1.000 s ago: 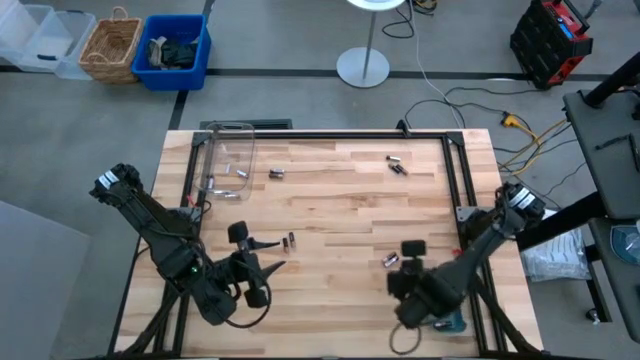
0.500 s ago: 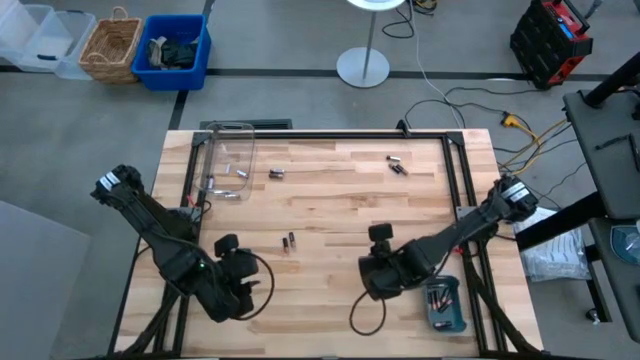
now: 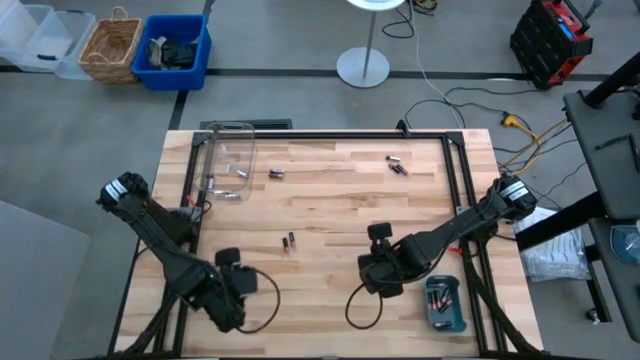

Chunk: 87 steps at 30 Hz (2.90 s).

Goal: Sort batteries
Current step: Put the silver and black battery into the transparent bin

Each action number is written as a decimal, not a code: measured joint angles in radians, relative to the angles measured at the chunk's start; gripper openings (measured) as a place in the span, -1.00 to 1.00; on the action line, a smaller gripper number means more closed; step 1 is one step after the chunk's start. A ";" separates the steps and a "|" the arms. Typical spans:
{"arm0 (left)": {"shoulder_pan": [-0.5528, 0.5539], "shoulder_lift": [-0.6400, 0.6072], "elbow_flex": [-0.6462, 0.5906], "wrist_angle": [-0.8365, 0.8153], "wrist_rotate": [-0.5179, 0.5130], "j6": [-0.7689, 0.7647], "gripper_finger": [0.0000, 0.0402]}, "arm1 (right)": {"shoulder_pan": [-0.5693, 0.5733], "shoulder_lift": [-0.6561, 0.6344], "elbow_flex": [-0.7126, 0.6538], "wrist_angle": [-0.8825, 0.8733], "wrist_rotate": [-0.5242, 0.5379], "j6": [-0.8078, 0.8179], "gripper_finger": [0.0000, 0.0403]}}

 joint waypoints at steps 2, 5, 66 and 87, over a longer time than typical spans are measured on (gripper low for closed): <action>-0.014 0.015 0.000 -0.022 0.102 -0.032 -0.09 | 0.000 0.000 0.000 0.004 0.000 0.000 -0.79; -0.031 0.040 0.000 -0.117 0.176 -0.226 -0.09 | 0.000 0.000 0.000 0.025 0.000 0.000 -0.79; -0.382 0.232 -0.254 0.136 0.274 -0.247 -0.20 | 0.000 0.001 -0.041 0.236 0.007 -0.141 -0.78; -0.381 0.203 -0.230 -0.007 0.151 -0.253 -0.20 | -0.025 0.001 -0.042 0.244 0.007 -0.141 -0.78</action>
